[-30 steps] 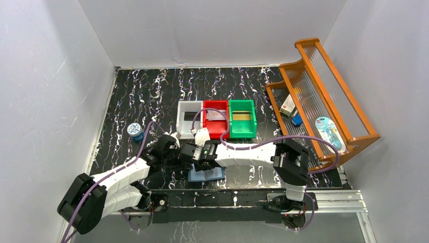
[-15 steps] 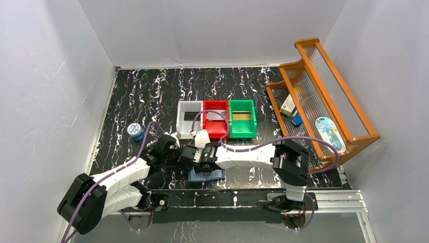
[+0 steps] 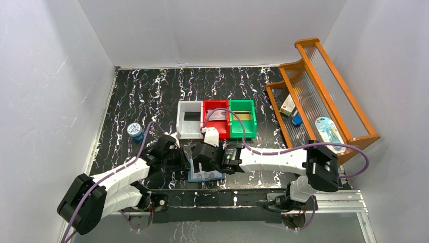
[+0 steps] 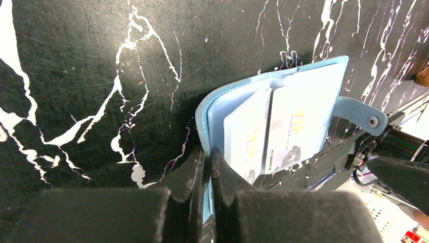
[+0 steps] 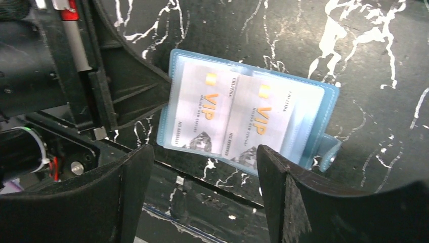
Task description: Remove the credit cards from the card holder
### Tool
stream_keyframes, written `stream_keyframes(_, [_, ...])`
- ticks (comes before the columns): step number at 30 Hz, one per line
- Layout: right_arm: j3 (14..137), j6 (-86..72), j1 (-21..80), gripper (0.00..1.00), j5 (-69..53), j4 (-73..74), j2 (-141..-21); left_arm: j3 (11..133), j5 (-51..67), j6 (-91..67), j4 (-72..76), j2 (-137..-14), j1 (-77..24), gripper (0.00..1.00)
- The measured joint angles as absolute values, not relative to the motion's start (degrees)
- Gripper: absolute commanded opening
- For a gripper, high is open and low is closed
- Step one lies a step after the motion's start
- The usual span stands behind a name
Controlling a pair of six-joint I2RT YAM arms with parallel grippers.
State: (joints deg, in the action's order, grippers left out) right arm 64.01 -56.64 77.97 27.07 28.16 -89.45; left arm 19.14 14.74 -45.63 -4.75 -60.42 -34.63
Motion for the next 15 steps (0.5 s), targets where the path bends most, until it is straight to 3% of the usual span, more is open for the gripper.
stream_keyframes(3, [63.05,-56.64,77.8,0.83,26.11,25.8,-89.17,19.14,14.7,-45.58,-4.95,-60.23,-34.63,0.0])
stream_keyframes(6, [61.6,-56.71,77.21,0.79,24.4,23.9,-89.17,19.14,14.44,-45.56,-5.93,-59.51,-34.63,0.27])
stream_keyframes(8, [59.57,-56.95,76.29,0.7,22.48,20.91,-88.99,19.14,13.87,-45.06,-7.07,-58.61,-34.63,0.4])
stream_keyframes(15, [47.99,-58.39,70.91,0.59,13.17,8.51,-84.84,20.08,9.34,-45.04,-14.13,-52.36,-34.7,0.5])
